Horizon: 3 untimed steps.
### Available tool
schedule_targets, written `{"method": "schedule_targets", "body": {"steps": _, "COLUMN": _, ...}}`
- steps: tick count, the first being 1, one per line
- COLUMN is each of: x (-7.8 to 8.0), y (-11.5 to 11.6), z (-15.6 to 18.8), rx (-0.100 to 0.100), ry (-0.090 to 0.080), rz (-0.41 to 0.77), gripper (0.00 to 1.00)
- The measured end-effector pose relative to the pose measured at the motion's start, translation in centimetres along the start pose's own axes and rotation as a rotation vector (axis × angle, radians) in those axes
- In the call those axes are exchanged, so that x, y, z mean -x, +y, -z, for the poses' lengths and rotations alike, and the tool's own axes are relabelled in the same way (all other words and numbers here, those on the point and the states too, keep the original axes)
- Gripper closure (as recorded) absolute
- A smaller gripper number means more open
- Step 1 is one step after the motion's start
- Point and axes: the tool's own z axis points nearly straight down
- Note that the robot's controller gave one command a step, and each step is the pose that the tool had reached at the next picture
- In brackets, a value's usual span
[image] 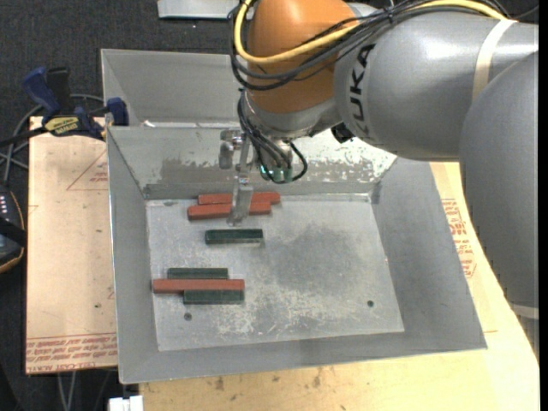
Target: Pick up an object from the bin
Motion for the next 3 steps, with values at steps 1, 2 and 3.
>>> {"method": "schedule_targets", "body": {"steps": 1, "x": -2.40, "y": -1.39, "z": -16.20, "rx": 0.002, "ry": -0.001, "rz": -0.032, "gripper": 0.00}}
{"method": "schedule_targets", "body": {"steps": 2, "x": -2.00, "y": -1.40, "z": -15.71, "rx": 0.005, "ry": -0.017, "rz": -0.034, "gripper": 1.00}}
{"method": "schedule_targets", "body": {"steps": 3, "x": -2.33, "y": -1.49, "z": -16.06, "rx": 0.001, "ry": -0.004, "rz": -0.034, "gripper": 0.00}}
